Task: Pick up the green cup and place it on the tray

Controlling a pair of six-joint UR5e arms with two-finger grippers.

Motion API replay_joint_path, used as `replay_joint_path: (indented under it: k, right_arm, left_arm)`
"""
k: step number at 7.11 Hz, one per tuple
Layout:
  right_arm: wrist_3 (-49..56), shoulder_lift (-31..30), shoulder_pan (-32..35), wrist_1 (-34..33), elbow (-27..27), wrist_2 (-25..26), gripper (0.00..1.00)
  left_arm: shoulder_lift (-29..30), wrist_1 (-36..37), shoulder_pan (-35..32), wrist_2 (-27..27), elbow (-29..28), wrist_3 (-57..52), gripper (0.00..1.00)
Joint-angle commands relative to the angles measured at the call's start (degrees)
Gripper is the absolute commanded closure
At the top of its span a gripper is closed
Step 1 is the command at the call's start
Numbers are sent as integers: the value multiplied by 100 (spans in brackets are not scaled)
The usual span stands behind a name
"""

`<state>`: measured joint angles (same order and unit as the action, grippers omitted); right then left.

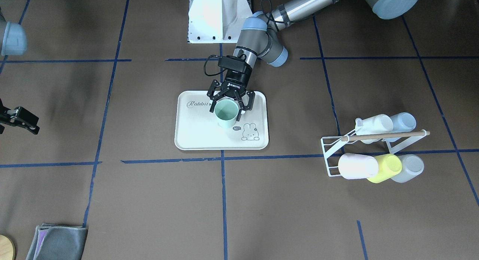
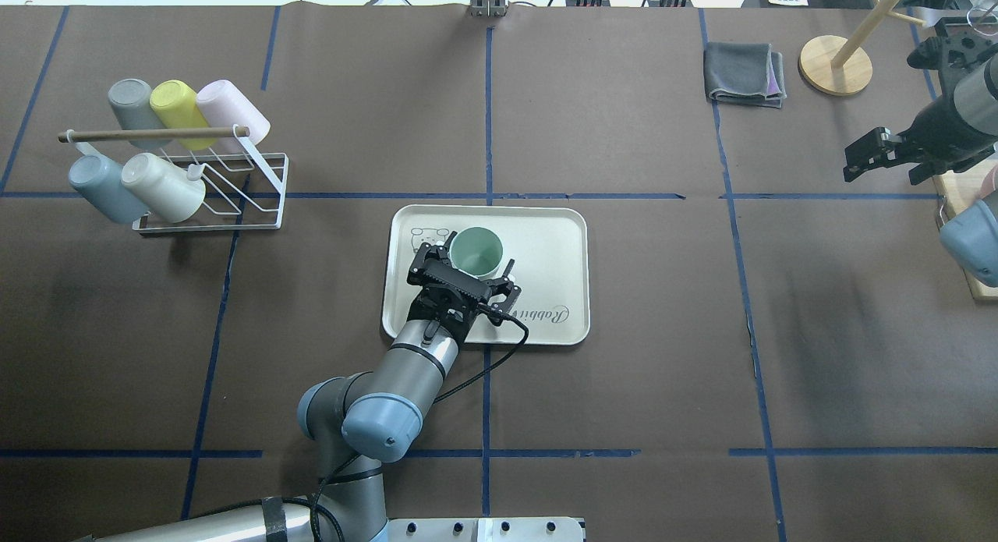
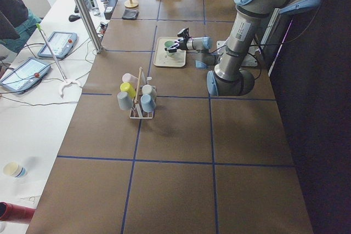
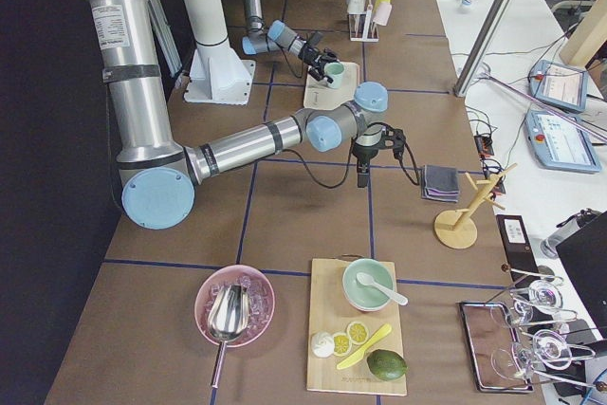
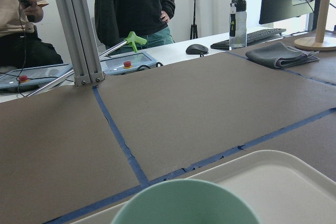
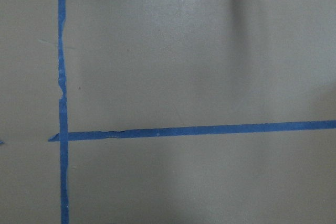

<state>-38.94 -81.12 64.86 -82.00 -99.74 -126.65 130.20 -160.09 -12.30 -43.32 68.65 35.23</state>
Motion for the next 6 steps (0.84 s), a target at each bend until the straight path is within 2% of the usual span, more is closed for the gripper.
replay_joint_path:
  k: [1,6]
  right_arm:
    - [0,0,-9,0,7,0,0]
    - [-9,18,-18,0,7,0,0]
  left_arm:
    - [-4,38,0,-18,209,-33,0]
    - [-21,74,-158,-299,632,-225,0]
